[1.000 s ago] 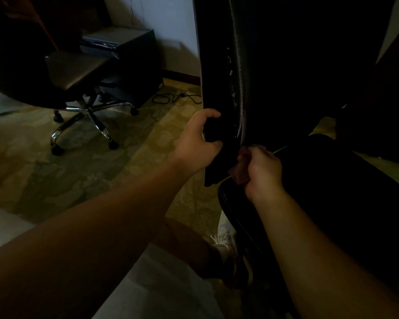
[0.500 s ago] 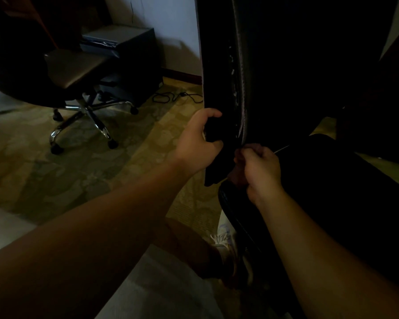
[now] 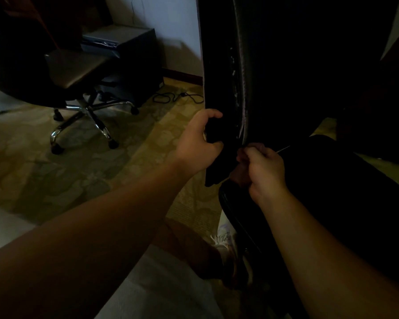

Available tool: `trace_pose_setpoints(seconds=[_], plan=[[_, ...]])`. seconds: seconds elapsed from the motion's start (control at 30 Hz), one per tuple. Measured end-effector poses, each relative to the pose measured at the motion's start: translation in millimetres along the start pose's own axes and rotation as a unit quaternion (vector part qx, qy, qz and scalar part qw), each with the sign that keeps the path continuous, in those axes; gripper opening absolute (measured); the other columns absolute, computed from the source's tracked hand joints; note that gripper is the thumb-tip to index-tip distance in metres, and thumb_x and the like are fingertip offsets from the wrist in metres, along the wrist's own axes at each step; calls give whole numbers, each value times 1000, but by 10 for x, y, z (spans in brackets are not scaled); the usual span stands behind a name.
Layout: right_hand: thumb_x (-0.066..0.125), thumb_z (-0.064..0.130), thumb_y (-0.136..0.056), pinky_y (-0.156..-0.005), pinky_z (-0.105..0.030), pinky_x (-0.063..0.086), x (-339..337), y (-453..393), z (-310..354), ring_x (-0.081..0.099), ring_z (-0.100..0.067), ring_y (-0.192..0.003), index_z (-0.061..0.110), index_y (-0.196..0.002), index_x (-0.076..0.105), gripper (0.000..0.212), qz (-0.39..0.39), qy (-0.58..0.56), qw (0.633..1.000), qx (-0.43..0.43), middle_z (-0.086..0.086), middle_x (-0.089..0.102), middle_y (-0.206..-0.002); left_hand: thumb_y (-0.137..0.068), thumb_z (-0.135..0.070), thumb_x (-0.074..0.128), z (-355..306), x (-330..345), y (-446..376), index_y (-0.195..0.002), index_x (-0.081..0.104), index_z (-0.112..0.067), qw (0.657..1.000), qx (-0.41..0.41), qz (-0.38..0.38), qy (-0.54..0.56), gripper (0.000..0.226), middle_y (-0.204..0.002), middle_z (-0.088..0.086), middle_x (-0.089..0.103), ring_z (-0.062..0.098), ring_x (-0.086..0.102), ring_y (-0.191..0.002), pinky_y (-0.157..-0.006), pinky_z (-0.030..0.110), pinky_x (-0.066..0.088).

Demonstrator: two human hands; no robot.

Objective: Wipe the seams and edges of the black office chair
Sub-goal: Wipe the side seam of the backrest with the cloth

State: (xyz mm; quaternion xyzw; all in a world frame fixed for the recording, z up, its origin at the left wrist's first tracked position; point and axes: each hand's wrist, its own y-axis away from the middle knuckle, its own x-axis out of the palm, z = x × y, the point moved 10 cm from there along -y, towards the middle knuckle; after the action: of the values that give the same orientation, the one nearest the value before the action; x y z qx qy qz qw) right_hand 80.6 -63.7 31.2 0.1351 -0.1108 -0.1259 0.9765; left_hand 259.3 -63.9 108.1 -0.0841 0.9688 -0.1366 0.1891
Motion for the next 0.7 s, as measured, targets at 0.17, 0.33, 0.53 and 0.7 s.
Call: trace_pose_setpoints(seconds=[0.17,0.33,0.53,0.7], plan=[[62,5,-86,-52,-22,49,60,-10,22,64,-13,-62,13,-84,64,8,29,18,999,5,-5,67,-73,-80,5,69,14,7,-4,-128,54,-14,1000,-2,-2,1,54,-129,3,56,7,55,-119,-94,20,52],[65,13,-79,-60,-34,51,-86,-69,82,64,-23,-68,12,-84,66,5,-26,-5,1000,-5,-9,68,-79,-79,7,69,15,16,-19,-127,54,-12,1000,-2,-6,4,53,-130,5,56,9,56,-118,-92,16,50],[62,7,-86,-48,-22,47,-32,-33,145,63,-10,-54,14,-82,65,9,-14,19,999,-22,-3,66,-71,-78,3,69,19,15,-9,-125,55,-18,1000,0,-3,-3,54,-129,3,56,10,55,-120,-95,19,50],[61,8,-87,-49,-24,47,82,-1,154,61,-12,-52,14,-79,64,11,35,56,997,-24,-3,66,-68,-78,2,70,35,17,3,-126,54,-18,1000,-7,-6,1,54,-129,2,56,8,56,-119,-95,24,53]])
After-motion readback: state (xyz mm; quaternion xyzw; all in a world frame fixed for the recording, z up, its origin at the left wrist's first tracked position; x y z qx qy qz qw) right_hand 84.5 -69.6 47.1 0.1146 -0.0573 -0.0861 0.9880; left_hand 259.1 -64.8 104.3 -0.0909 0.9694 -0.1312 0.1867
